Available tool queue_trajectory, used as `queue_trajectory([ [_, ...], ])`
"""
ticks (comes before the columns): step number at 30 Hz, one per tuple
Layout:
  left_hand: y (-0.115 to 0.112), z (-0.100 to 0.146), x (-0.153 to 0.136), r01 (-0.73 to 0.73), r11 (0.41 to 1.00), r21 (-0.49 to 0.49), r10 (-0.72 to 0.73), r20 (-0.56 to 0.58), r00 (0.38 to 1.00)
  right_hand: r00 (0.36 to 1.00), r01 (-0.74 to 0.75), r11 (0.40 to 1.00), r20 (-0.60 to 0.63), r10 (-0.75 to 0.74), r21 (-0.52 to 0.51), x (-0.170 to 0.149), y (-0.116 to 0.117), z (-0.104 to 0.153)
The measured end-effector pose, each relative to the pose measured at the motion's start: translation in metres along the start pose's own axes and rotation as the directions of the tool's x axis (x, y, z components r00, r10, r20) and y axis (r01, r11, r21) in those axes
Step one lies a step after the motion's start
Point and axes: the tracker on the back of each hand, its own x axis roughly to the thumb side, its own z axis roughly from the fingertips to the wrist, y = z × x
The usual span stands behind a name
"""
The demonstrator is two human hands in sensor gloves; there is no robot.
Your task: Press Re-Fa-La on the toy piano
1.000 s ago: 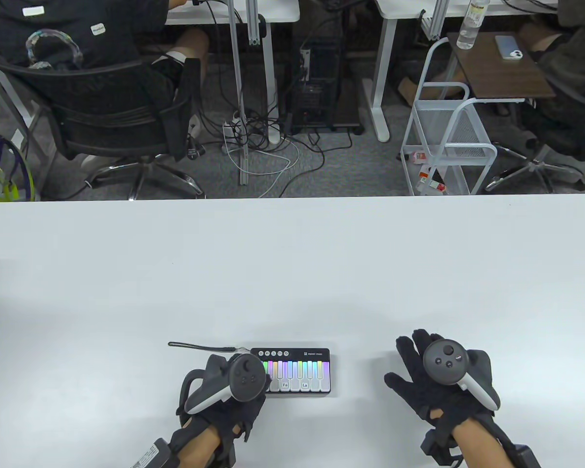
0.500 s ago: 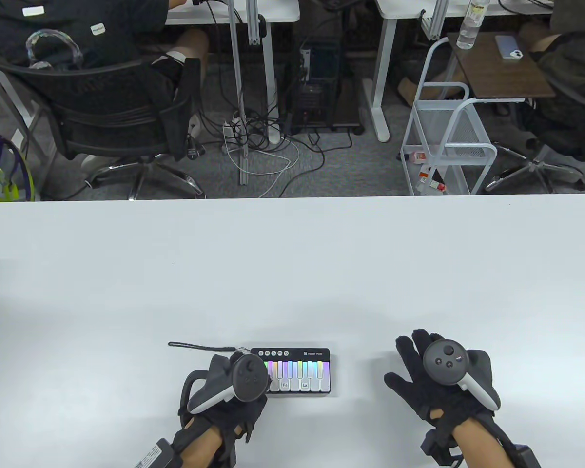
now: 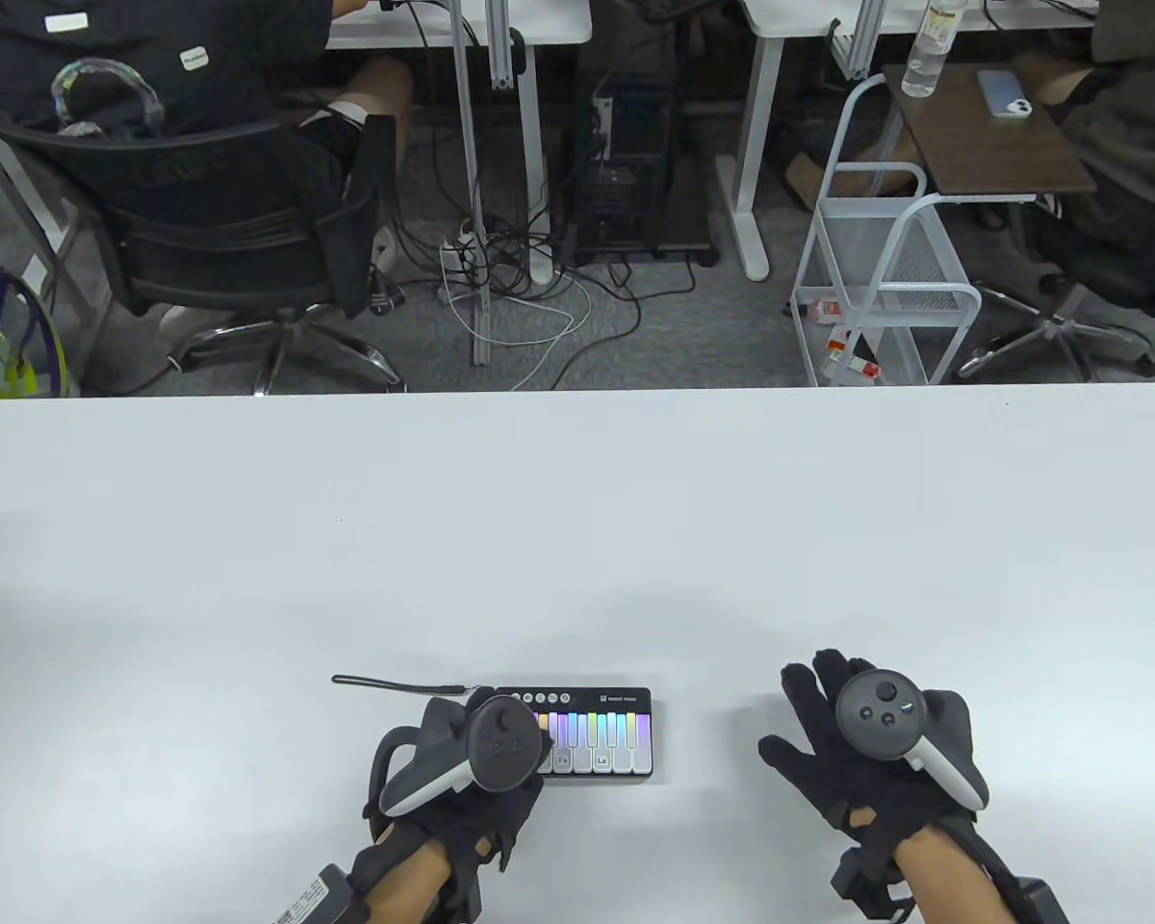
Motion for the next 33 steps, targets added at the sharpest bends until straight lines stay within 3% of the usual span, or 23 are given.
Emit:
queue_trajectory([
  [28, -0.016, -0.012, 0.015, 0.055, 0.998, -0.031, -0.054, 0.007, 0.998, 1.0, 0.0, 1.0, 0.003, 0.0, -0.003, 0.001, -0.002, 0.001],
  [33, -0.017, -0.013, 0.019, 0.091, 0.993, -0.076, -0.091, 0.0, 0.996, 1.0, -0.002, 1.0, 0.004, 0.002, -0.004, 0.001, -0.002, 0.001],
])
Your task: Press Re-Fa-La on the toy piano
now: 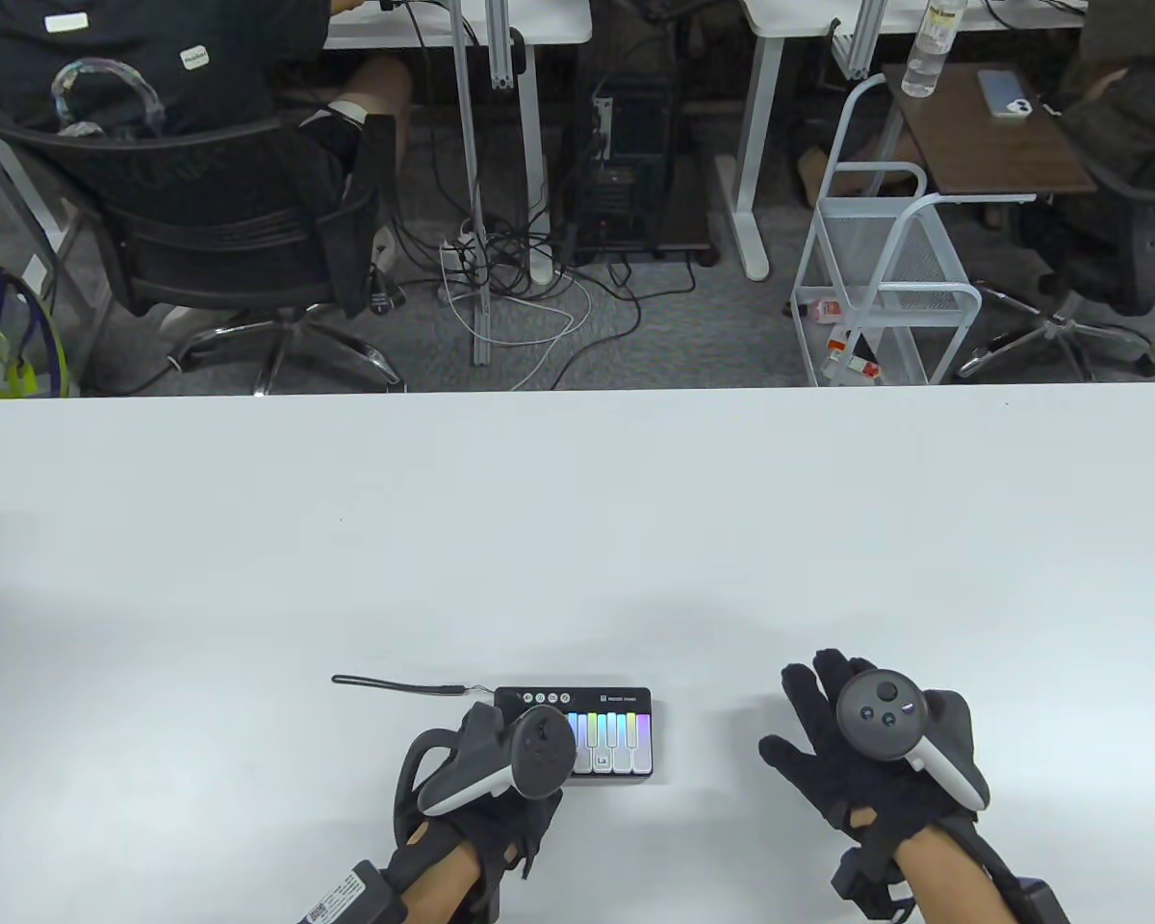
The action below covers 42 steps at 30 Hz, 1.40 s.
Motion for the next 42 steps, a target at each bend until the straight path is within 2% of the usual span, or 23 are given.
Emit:
queue_trajectory([
  [15, 0.013, -0.001, 0.011, -0.052, 0.998, 0.044, 0.05, 0.049, 0.998, 1.0, 0.003, 1.0, 0.004, -0.003, -0.003, 0.0, -0.001, 0.0],
  [34, 0.0, -0.013, 0.027, -0.019, 1.0, 0.002, 0.019, 0.065, 0.998, 1.0, 0.002, 1.0, 0.005, -0.002, 0.0, 0.001, -0.001, 0.001],
  [42, -0.001, -0.013, 0.027, -0.012, 1.0, 0.014, 0.011, 0.066, 0.998, 1.0, 0.001, 1.0, 0.004, -0.001, 0.001, 0.001, -0.001, 0.001],
])
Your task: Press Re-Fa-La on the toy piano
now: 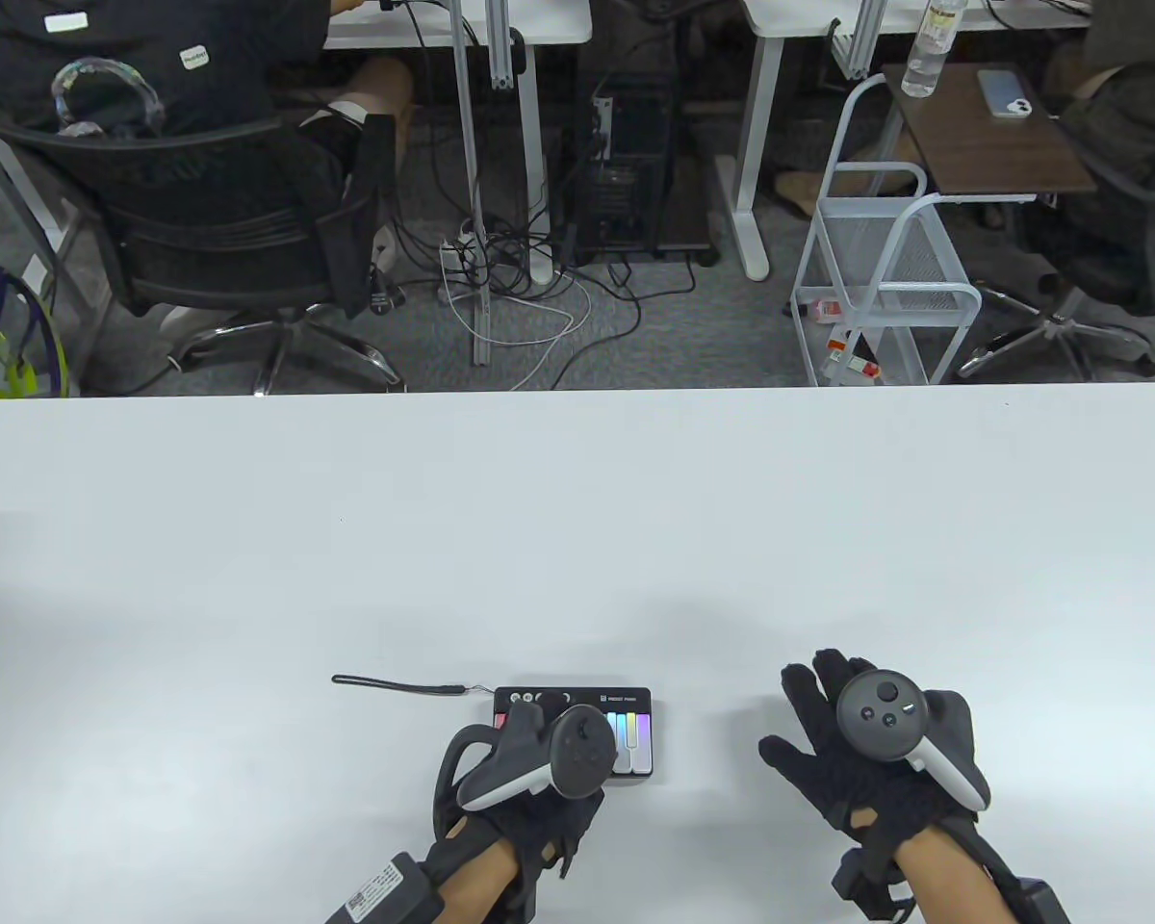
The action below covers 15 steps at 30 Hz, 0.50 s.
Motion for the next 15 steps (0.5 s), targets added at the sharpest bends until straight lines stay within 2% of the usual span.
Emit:
queue_trajectory([
  [7, -0.003, 0.0, 0.005, 0.05, 0.998, -0.03, -0.051, -0.013, 0.999, 1.0, -0.001, 1.0, -0.002, 0.001, 0.001, 0.0, 0.0, 0.0],
  [15, 0.01, 0.004, -0.009, -0.005, 1.0, 0.017, 0.006, -0.033, 0.999, 1.0, 0.007, 1.0, -0.001, -0.007, -0.001, 0.0, -0.001, 0.0],
])
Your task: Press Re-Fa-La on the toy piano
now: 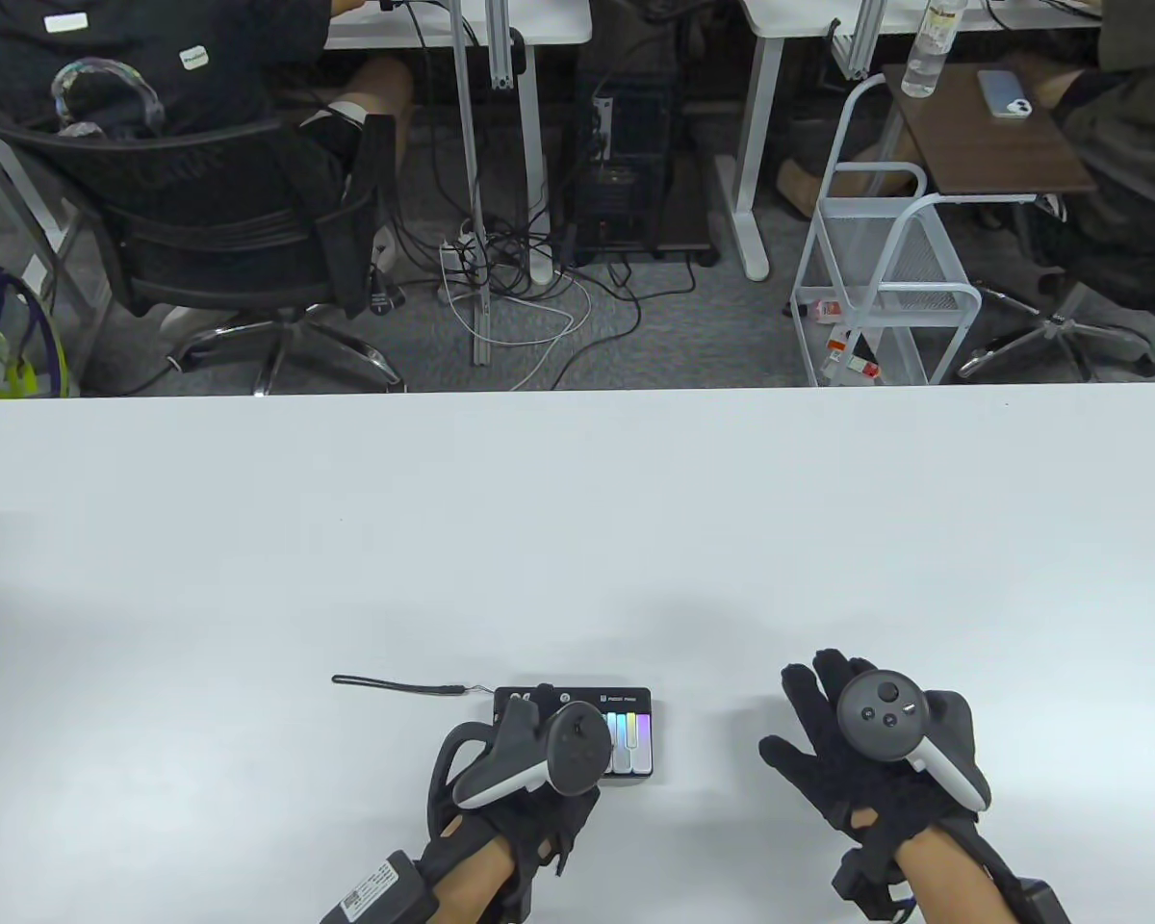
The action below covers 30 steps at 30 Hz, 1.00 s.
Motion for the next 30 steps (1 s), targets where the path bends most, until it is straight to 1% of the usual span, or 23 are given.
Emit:
queue_trajectory([
  [8, 0.016, 0.002, -0.027, -0.111, 0.99, 0.088, 0.114, -0.033, 0.993, 1.0, -0.004, 1.0, -0.001, 0.004, 0.004, 0.001, 0.0, 0.0],
  [13, 0.018, 0.0, -0.044, -0.186, 0.974, 0.131, 0.193, -0.045, 0.98, 1.0, -0.003, 1.0, -0.006, 0.003, 0.007, 0.001, 0.001, 0.0],
  [16, 0.018, 0.0, -0.054, -0.197, 0.967, 0.16, 0.209, -0.061, 0.976, 1.0, -0.006, 1.0, -0.008, 0.006, 0.009, 0.001, 0.001, 0.0],
  [22, 0.011, -0.003, -0.073, -0.234, 0.959, 0.162, 0.252, -0.102, 0.962, 1.0, -0.012, 1.0, -0.008, 0.012, 0.013, 0.001, 0.001, -0.001],
  [30, 0.003, -0.005, -0.085, -0.242, 0.959, 0.144, 0.263, -0.144, 0.954, 1.0, -0.018, 1.0, -0.009, 0.018, 0.017, 0.002, 0.002, -0.001],
])
